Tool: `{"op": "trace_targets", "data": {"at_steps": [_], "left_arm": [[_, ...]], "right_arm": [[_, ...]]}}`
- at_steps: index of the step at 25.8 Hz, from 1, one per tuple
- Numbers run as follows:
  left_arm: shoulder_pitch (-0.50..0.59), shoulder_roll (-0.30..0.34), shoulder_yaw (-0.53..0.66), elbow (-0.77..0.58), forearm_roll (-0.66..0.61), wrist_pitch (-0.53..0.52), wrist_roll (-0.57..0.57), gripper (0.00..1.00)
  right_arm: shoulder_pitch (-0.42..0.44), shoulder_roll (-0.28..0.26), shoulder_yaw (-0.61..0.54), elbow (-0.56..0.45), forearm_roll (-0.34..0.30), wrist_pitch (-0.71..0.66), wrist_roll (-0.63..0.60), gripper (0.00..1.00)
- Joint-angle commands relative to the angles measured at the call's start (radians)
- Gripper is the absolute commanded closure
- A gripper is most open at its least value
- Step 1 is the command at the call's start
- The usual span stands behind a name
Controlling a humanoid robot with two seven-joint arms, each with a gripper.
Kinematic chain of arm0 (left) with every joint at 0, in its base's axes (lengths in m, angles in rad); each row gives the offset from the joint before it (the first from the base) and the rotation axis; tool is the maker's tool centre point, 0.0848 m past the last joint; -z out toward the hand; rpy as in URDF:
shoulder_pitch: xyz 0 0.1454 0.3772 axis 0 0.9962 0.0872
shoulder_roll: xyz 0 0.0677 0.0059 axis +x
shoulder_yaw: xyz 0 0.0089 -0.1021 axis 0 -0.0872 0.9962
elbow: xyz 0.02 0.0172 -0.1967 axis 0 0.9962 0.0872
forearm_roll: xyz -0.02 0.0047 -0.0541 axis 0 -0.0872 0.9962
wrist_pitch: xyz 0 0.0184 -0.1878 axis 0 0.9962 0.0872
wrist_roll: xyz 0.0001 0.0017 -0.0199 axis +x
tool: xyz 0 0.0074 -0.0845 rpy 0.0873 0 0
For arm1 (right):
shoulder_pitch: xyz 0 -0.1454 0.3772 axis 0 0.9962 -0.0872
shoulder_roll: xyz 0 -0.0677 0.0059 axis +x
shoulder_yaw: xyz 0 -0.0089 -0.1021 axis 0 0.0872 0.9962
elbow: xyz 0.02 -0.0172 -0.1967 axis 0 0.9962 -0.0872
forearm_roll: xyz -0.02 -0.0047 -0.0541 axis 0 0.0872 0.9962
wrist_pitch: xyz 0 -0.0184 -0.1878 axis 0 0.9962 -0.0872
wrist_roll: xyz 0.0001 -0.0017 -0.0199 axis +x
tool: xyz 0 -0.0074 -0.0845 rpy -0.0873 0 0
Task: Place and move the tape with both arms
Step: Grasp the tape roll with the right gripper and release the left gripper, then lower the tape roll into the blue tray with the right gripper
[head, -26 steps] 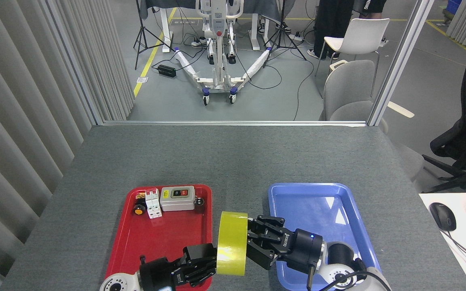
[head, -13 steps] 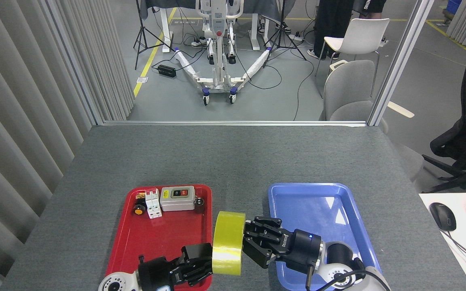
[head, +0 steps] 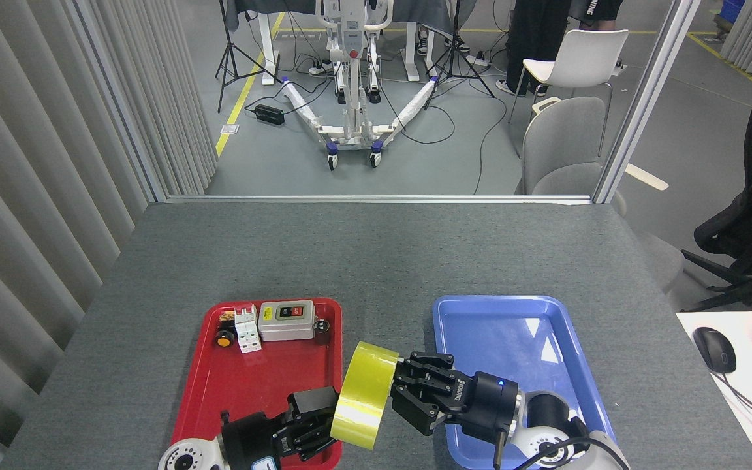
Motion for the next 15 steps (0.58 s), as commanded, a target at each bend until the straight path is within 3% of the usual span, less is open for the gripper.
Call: {"op": "trace_targets", "data": {"at_steps": [1, 11, 15], "left_arm": [[0.0, -0.001, 0.01, 0.0, 0.003, -0.028, -0.001, 0.0], [0.0, -0.002, 0.017, 0.009, -0.002, -0.048, 0.002, 0.0], [0.0, -0.004, 0.046, 0.029, -0.019, -0.048, 0.059, 0.0]], "right_arm": [[0.0, 0.001, -0.001, 0.002, 0.0, 0.002, -0.004, 0.7], [0.004, -0.003, -0.001, -0.003, -0.005, 0.002, -0.004, 0.7], [0.018, -0.015, -0.014, -0.014, -0.012, 0.002, -0.004, 0.7]]}}
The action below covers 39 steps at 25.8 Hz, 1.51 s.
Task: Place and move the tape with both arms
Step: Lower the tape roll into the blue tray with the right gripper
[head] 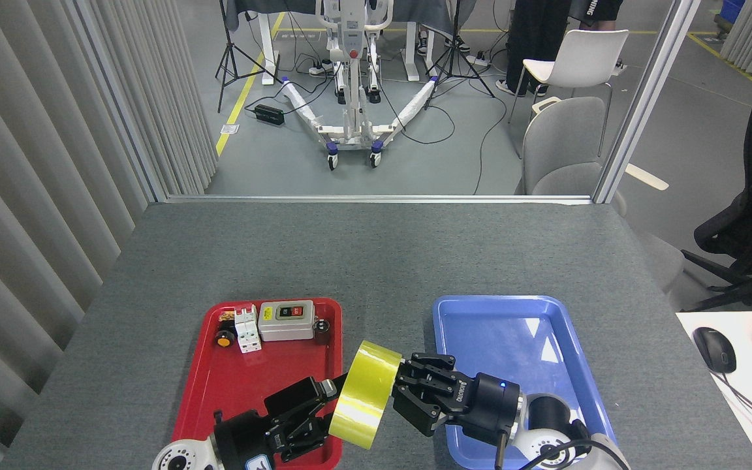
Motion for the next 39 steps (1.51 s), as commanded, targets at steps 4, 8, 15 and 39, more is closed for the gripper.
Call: {"op": "trace_targets", "data": {"at_steps": [4, 8, 15, 39], "left_arm": [[0.0, -0.009, 0.048, 0.01, -0.2, -0.048, 0.262, 0.0], [0.002, 0.001, 0.053, 0.01, -0.516, -0.163, 0.713, 0.0], [0.066, 0.014, -0.136, -0.017, -1.574, -0.101, 1.374, 0.0], [0.017, 0.033, -0.12, 0.13, -1.454, -0.115, 1.167, 0.0]], "right_arm": [[0.031, -0.025, -0.112, -0.009, -0.01, 0.001, 0.002, 0.7], [0.063, -0.015, -0.243, -0.011, -0.01, 0.001, 0.001, 0.69], [0.115, -0.037, -0.396, -0.011, 0.057, 0.011, 0.007, 0.71], [-0.254, -0.339, 0.103, 0.365, 0.226, 0.919, 0.253, 0.78]]}}
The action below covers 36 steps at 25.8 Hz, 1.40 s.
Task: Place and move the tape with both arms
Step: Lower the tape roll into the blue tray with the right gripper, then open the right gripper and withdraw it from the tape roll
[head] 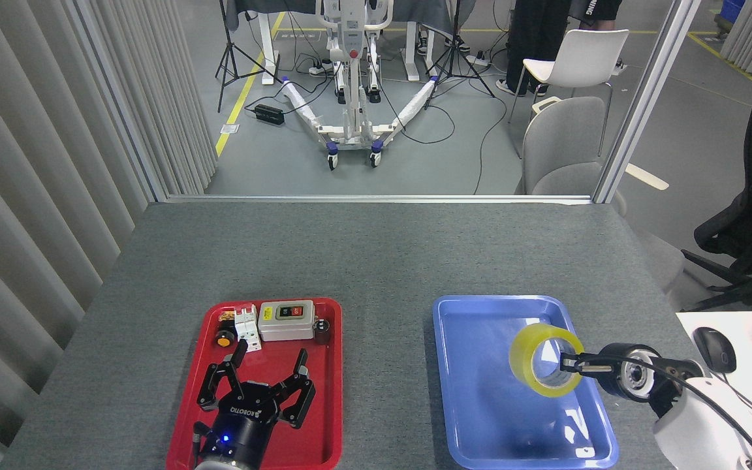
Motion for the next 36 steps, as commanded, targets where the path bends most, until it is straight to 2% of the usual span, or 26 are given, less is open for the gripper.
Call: {"op": "trace_targets", "data": {"at_steps": [1, 7, 12, 18, 27, 36], "left_arm": [[-0.004, 0.011, 0.003, -0.026, 0.004, -0.003, -0.074, 0.0], [-0.004, 0.016, 0.013, -0.035, 0.015, -0.003, -0.074, 0.0], [-0.004, 0.018, 0.023, -0.035, 0.019, -0.003, -0.067, 0.0], [-0.005, 0.018, 0.026, -0.033, 0.019, -0.003, -0.067, 0.0], [-0.015, 0.021, 0.026, -0.035, 0.018, -0.005, -0.066, 0.0], [-0.018, 0.021, 0.035, -0.033, 0.019, 0.0, -0.066, 0.0]], "right_arm": [[-0.061, 0.023, 0.064, 0.098, -0.006, 0.014, 0.017, 0.78], [-0.112, 0.077, 0.089, 0.184, -0.026, 0.017, 0.048, 0.79], [-0.129, 0.08, 0.087, 0.192, -0.026, 0.014, 0.043, 0.77], [-0.133, 0.085, 0.086, 0.192, -0.024, 0.015, 0.039, 0.67], [-0.121, 0.086, 0.086, 0.193, -0.02, 0.017, 0.039, 0.66], [-0.12, 0.099, 0.081, 0.193, -0.015, 0.017, 0.036, 0.6]]}}
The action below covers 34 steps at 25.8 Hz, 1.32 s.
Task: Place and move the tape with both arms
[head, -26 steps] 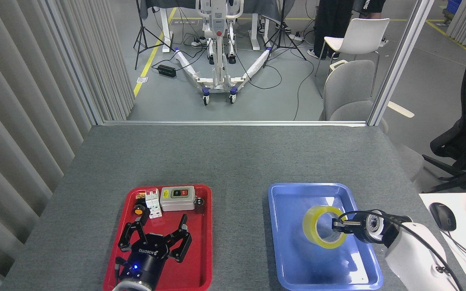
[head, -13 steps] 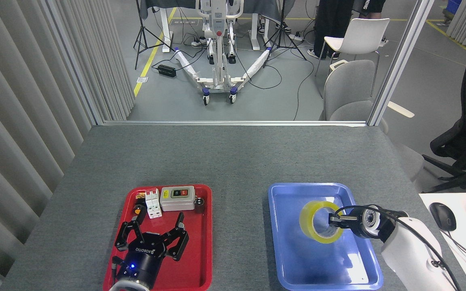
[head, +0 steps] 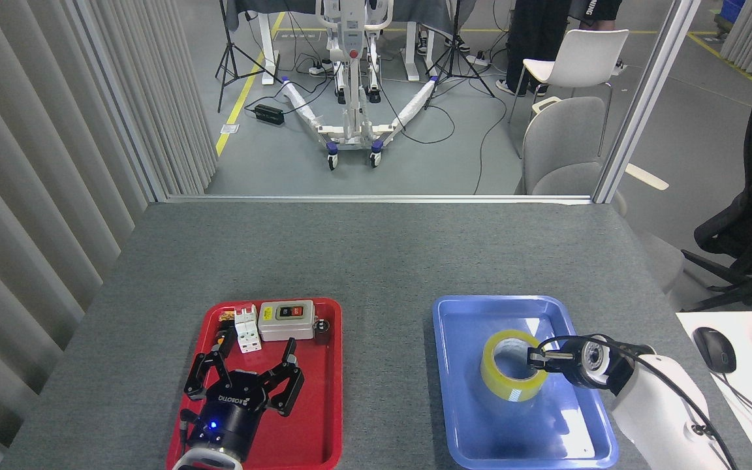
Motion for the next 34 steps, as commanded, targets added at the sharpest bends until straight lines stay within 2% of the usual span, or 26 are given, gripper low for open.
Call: {"op": "trace_targets", "data": {"at_steps": [1, 8, 10, 12, 14, 16, 19, 22, 25, 28, 30, 34], "left_arm": [[0.001, 0.001, 0.015, 0.001, 0.0, 0.0, 0.0, 0.0], [0.001, 0.001, 0.052, 0.005, 0.0, 0.003, 0.0, 0.0], [0.001, -0.001, 0.055, 0.005, 0.0, 0.003, 0.0, 0.0], [-0.001, -0.001, 0.056, 0.005, 0.0, 0.004, 0.0, 0.0], [-0.001, -0.001, 0.072, 0.005, 0.0, 0.004, 0.0, 0.0], [0.001, -0.001, 0.084, 0.005, 0.0, 0.004, 0.0, 0.0], [-0.001, -0.001, 0.085, 0.004, 0.0, 0.006, 0.0, 0.0], [-0.001, -0.001, 0.087, 0.002, -0.001, 0.007, 0.0, 0.0], [-0.001, -0.001, 0.085, 0.001, -0.001, 0.007, 0.0, 0.0], [-0.001, -0.002, 0.087, 0.001, -0.001, 0.011, 0.0, 0.0], [-0.001, -0.002, 0.087, 0.001, -0.001, 0.011, 0.0, 0.0], [-0.001, -0.002, 0.09, 0.001, -0.001, 0.011, 0.0, 0.0]], "right_arm": [[0.001, 0.003, 0.002, 0.0, 0.0, -0.001, 0.0, 0.6], [0.001, 0.004, 0.001, -0.004, 0.004, -0.001, -0.004, 0.58], [0.002, 0.004, -0.007, -0.02, 0.005, -0.002, -0.033, 0.51], [0.006, 0.004, -0.015, -0.057, 0.01, -0.002, -0.07, 0.39], [0.039, 0.003, -0.048, -0.083, 0.022, -0.005, -0.092, 0.3], [0.088, 0.0, -0.119, -0.133, 0.071, -0.019, -0.136, 0.27], [0.188, 0.0, -0.217, -0.233, 0.168, -0.07, -0.273, 0.17], [0.303, 0.015, -0.344, -0.348, 0.261, -0.16, -0.486, 0.05], [0.395, 0.07, -0.433, -0.443, 0.364, -0.258, -0.745, 0.03], [0.435, 0.105, -0.456, -0.501, 0.474, -0.267, -0.909, 0.02], [0.481, 0.101, -0.455, -0.547, 0.502, -0.264, -0.955, 0.02], [0.613, 0.058, -0.4, -0.641, 0.499, -0.165, -0.961, 0.01]]}}
